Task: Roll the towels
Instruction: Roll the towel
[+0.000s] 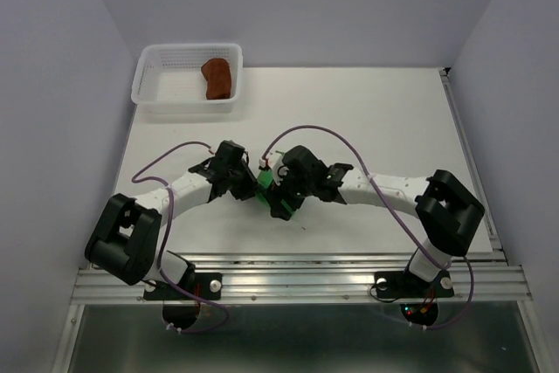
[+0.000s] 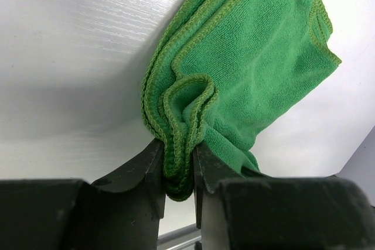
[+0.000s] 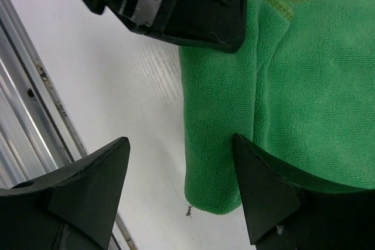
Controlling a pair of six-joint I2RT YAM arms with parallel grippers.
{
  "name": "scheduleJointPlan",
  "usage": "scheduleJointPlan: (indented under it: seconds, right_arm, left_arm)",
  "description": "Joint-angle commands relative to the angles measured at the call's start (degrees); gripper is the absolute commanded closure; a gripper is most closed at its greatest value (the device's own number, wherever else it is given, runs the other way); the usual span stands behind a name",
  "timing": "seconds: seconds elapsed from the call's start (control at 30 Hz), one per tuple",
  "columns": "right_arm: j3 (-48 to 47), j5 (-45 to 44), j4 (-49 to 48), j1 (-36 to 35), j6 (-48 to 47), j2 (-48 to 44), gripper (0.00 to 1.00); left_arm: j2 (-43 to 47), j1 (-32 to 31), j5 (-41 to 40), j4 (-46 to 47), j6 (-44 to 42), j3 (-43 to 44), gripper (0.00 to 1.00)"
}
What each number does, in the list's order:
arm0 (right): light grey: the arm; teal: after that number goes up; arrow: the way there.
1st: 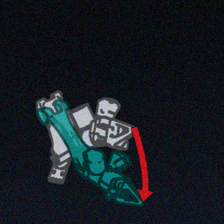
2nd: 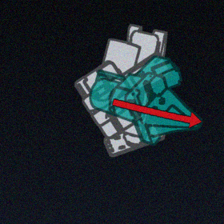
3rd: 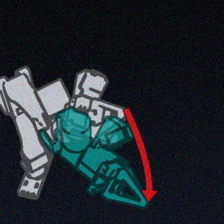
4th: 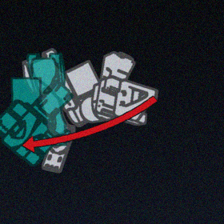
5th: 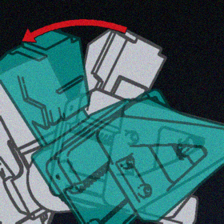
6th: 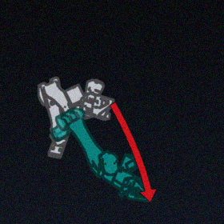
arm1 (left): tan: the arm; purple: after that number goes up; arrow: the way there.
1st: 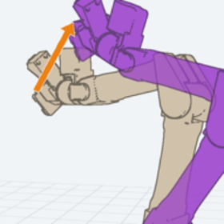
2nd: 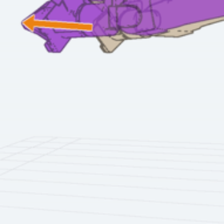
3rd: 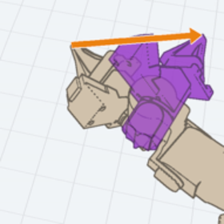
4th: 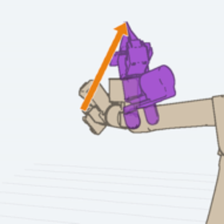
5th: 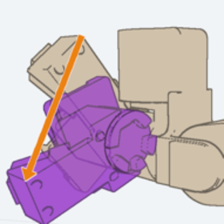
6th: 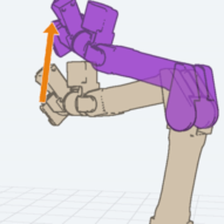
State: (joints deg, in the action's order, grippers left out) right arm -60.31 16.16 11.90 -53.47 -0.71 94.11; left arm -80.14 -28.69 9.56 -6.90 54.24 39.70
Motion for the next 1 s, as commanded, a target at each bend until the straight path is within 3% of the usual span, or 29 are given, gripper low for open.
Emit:
scheduleJointPlan:
  seconds: [0.0, 0.17, 0.47, 0.57, 0.6, 0.7, 0.73, 0.87, 0.97]
  right_arm:
    - [-2.2, -0.8, -2.0, -1.2, -1.2, 2.1, 0.24]
    - [-1.9, -2.4, -2.4, -2.2, -1.2, 3.5, 0.25]
    - [-0.8, -20.1, -2.1, -6.1, -2.5, 7.8, 0.25]
    - [0.0, -23.5, -2.8, -6.7, -2.1, 8.2, 0.28]
    - [0.6, -24.8, -3.1, -6.7, -2.0, 8.2, 0.34]
    - [1.6, -26.4, -4.4, -6.7, -0.9, 7.8, 0.60]
    - [2.2, -27.0, -4.9, -6.7, -0.3, 7.4, 0.64]
    - [2.3, -25.9, -4.6, -6.7, 2.5, 6.6, 0.76]
    - [1.7, -22.9, -4.3, -6.7, 5.4, 5.7, 0.78]
  left_arm:
    - [1.7, -0.4, -1.0, -1.1, 0.6, -0.8, 1.00]
    - [1.0, -0.4, -0.9, -1.1, 0.8, -0.9, 1.00]
    - [0.9, -0.4, -0.7, -1.5, 1.5, -1.3, 1.00]
    - [0.3, -0.4, -0.5, -1.5, 1.6, -1.5, 1.00]
    - [0.4, -0.3, -0.6, -1.5, 1.7, -1.6, 0.99]
    - [0.9, -0.3, -0.6, -1.4, 2.3, -2.0, 0.79]
    - [1.6, -0.3, -0.6, -1.4, 2.5, -2.2, 0.71]
    - [4.1, -0.3, -1.2, -1.3, 2.9, -2.3, 0.50]
    - [6.3, -0.3, -1.7, -2.0, 3.0, -2.2, 0.36]
